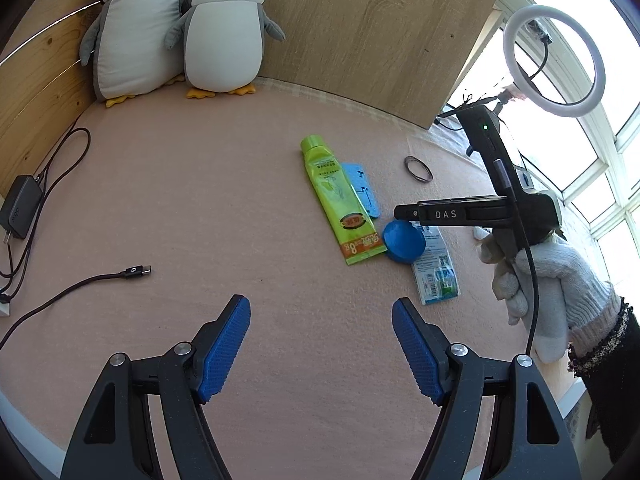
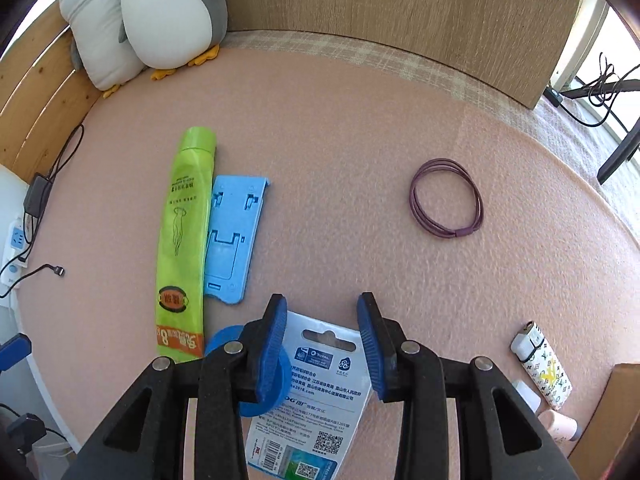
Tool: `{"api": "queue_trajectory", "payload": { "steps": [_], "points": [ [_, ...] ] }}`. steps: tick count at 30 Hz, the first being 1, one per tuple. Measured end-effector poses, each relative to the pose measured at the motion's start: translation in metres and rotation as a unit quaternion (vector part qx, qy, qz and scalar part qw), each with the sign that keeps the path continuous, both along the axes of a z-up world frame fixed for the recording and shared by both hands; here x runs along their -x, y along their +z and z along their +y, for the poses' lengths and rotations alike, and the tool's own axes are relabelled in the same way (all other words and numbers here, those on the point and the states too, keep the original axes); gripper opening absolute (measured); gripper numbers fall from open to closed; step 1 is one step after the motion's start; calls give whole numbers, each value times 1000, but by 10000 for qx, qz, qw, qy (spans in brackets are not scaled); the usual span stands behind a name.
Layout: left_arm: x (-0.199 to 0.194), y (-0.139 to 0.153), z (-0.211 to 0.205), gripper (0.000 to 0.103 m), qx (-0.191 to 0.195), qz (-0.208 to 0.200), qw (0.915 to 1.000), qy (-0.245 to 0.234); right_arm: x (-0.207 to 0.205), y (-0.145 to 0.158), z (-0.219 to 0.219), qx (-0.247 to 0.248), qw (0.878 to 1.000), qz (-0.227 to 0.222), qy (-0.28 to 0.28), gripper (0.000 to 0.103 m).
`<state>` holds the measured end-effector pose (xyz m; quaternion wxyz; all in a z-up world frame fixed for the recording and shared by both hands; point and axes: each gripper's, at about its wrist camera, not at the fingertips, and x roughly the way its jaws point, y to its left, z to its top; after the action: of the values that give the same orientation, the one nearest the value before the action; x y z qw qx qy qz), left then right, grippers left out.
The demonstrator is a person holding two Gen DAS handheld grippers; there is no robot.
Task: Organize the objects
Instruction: 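Grasp the white card package with the right gripper and lift it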
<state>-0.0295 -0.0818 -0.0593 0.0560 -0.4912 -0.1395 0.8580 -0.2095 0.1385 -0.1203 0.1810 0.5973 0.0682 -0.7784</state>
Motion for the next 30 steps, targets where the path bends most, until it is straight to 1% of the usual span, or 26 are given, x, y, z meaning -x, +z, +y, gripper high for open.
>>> {"api": "queue_trajectory", "payload": {
  "steps": [4, 8, 11, 15, 18, 20, 21, 23, 24, 26, 28, 30],
  "points": [
    [0, -2, 14, 77, 17, -19, 9999, -143, -34, 3, 12, -36, 10000, 70, 53, 34],
    [5, -6, 29, 76, 65, -45, 9995, -300, -66, 5, 24, 8, 10000, 77, -26, 34],
    [10, -11, 40, 76, 71, -51, 9990, -448, -81, 3, 22, 22, 9999, 103, -53, 34],
    [18, -22, 57, 76, -3, -148, 9972, -739, -96, 3, 33, 46, 9999, 102, -96, 34],
    [22, -34, 73, 74, -50, -261, 9950, -960, -102, 4, 43, 142, 9991, 76, -394, 34],
    [25, -41, 82, 74, -47, -305, 9930, -1138, -107, 5, 56, 316, 9967, 23, -747, 35],
    [25, -45, 87, 74, -22, -327, 9920, -1216, -111, 5, 63, 511, 9942, -30, -945, 35],
    [27, -50, 95, 74, -4, -341, 9901, -1359, -121, 3, 76, 910, 9871, -179, -1301, 44],
    [27, -53, 98, 74, 10, -349, 9892, -1420, -126, 1, 80, 1052, 9839, -239, -1426, 46],
    [26, -57, 104, 74, -1, -369, 9879, -1510, -134, 1, 85, 1231, 9792, -275, -1589, 46],
    [26, -62, 108, 67, -56, -415, 9866, -1580, -138, 1, 85, 1361, 9764, -353, -1641, 46],
    [24, -65, 112, 63, -96, -456, 9850, -1662, -136, 1, 83, 1414, 9755, -444, -1623, 46]
  ]
}}
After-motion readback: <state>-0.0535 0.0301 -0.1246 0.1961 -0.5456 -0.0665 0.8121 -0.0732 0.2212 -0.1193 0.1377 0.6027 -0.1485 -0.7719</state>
